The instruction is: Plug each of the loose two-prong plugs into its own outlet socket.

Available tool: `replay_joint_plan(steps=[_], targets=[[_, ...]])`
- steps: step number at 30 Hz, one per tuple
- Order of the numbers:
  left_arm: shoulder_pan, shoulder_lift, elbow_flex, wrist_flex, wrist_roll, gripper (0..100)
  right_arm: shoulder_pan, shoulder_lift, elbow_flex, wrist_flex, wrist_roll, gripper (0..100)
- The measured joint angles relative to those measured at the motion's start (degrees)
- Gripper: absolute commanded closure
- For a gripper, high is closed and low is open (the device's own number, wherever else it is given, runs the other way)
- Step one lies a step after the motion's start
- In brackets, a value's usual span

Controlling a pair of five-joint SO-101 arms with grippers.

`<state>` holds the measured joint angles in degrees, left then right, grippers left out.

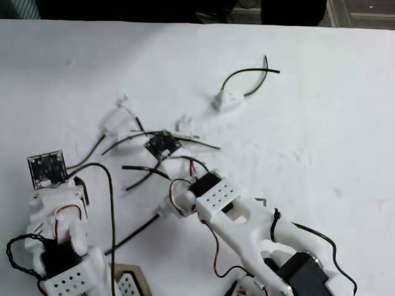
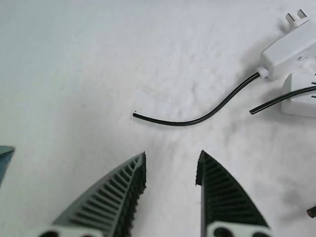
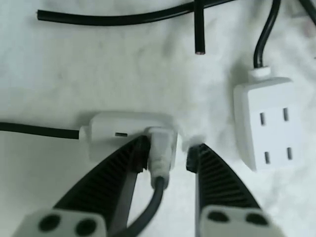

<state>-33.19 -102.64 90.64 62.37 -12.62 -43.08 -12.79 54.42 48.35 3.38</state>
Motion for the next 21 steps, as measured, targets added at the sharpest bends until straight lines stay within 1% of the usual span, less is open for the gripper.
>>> replay_joint_plan(steps=[4, 7, 11, 15, 17, 19, 21], targets=[[0.35, 0.00, 0.00, 0.00, 0.00, 82, 0.00, 0.00, 0.00, 0.00, 0.00, 87.2], [2.29, 0.00, 0.00, 0.00, 0.00, 82, 0.00, 0.00, 0.00, 0.00, 0.00, 87.2], [5.98, 0.00, -0.44, 0.00, 0.00, 82, 0.00, -0.79, 0.00, 0.26, 0.00, 87.2], [10.29, 0.00, -2.37, 0.00, 0.00, 82, 0.00, -4.48, 0.26, 4.31, 0.00, 87.4], [12.75, 0.00, -2.46, 0.09, 0.00, 82, 0.00, -6.77, 0.79, 6.51, 0.00, 91.0], [15.38, -0.26, -1.93, 0.79, 0.00, 82, 0.62, -7.56, 1.41, 8.62, 0.09, 98.5], [17.05, 0.00, -0.97, 1.14, 0.00, 82, 0.97, -8.18, 1.23, 8.97, 0.09, 97.1]])
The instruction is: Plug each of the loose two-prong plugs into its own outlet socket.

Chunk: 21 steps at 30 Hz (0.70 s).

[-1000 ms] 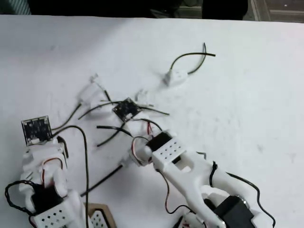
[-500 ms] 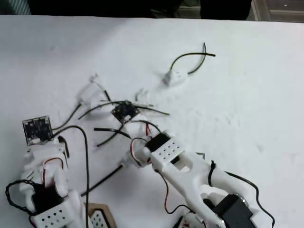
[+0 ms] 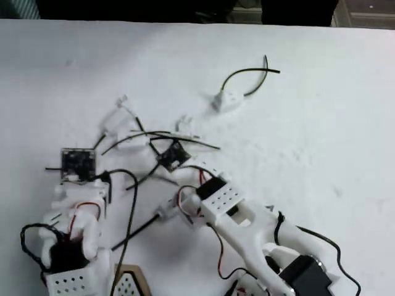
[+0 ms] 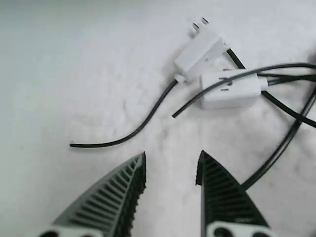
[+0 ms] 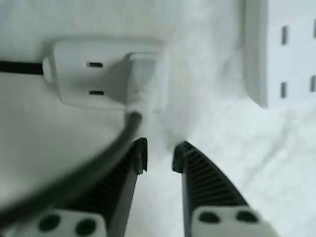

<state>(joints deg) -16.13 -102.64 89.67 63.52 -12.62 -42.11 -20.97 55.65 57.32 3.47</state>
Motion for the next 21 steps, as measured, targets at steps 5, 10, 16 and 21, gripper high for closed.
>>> replay_joint_plan(steps=[5, 10, 16, 21], targets=[[0.97, 0.00, 0.18, 0.00, 0.00, 82, 1.49, -1.14, 0.09, 0.18, 0.09, 98.1], [0.97, 0.00, 0.35, 0.00, 0.00, 82, 6.24, -5.19, 0.09, 1.49, 0.79, 98.1], [0.97, 0.00, 1.67, 0.00, 0.00, 82, 6.95, -12.13, -2.02, 6.42, 2.90, 98.0], [0.97, 0.00, 1.76, 0.00, 0.00, 82, 5.89, -14.86, -2.20, 8.62, 2.90, 89.5]])
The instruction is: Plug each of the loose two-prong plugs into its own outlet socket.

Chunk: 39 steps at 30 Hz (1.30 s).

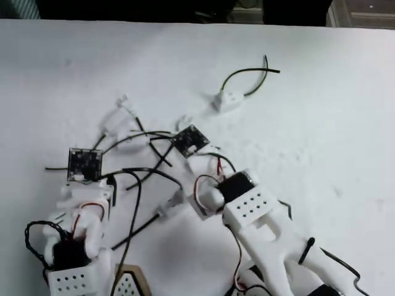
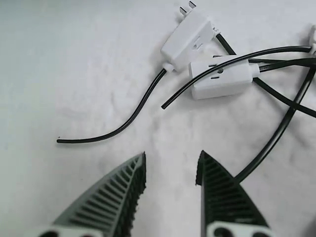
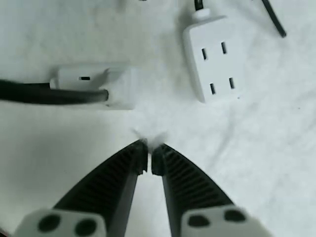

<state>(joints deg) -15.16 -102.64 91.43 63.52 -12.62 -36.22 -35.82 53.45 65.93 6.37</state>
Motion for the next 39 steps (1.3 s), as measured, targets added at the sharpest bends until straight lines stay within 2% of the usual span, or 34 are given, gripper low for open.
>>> replay_joint_plan(steps=[3, 11, 22, 29, 39], targets=[[0.00, 0.00, 0.00, 0.00, 0.00, 82, -3.78, -0.09, 0.00, 0.35, 0.00, 84.1], [0.00, 0.00, 0.00, 0.00, 0.00, 82, -8.00, -0.09, 1.41, -5.36, -3.87, 84.0], [0.00, 0.00, 0.00, 0.00, 0.00, 82, -8.00, -0.09, 8.35, -17.32, -3.87, 84.1], [0.00, 0.00, 0.00, 0.00, 0.00, 82, -8.00, -0.09, 9.67, -20.84, -3.87, 96.6], [0.00, 0.00, 0.00, 0.00, 0.00, 82, -7.74, -0.09, 9.67, -21.89, -3.87, 98.1]])
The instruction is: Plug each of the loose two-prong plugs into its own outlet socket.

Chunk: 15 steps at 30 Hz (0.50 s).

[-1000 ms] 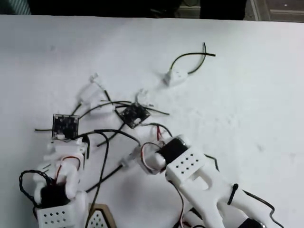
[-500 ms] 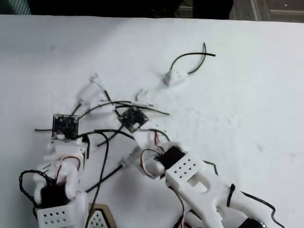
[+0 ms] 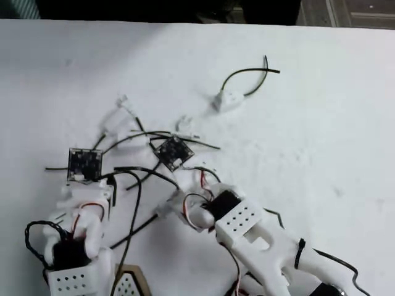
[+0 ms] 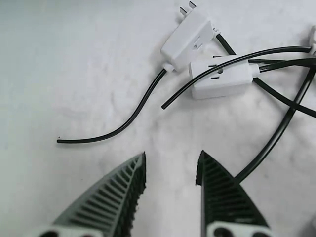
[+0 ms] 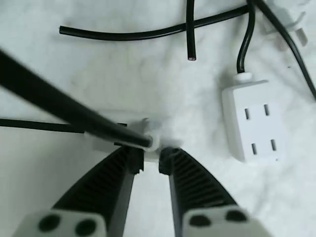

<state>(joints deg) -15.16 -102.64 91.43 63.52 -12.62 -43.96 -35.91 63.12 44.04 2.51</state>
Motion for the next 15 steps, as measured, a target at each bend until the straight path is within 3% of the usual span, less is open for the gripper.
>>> replay_joint_plan(steps=[15], targets=[[0.00, 0.00, 0.26, 0.00, 0.00, 82, 8.88, 0.00, -10.99, 7.30, 3.87, 98.1]])
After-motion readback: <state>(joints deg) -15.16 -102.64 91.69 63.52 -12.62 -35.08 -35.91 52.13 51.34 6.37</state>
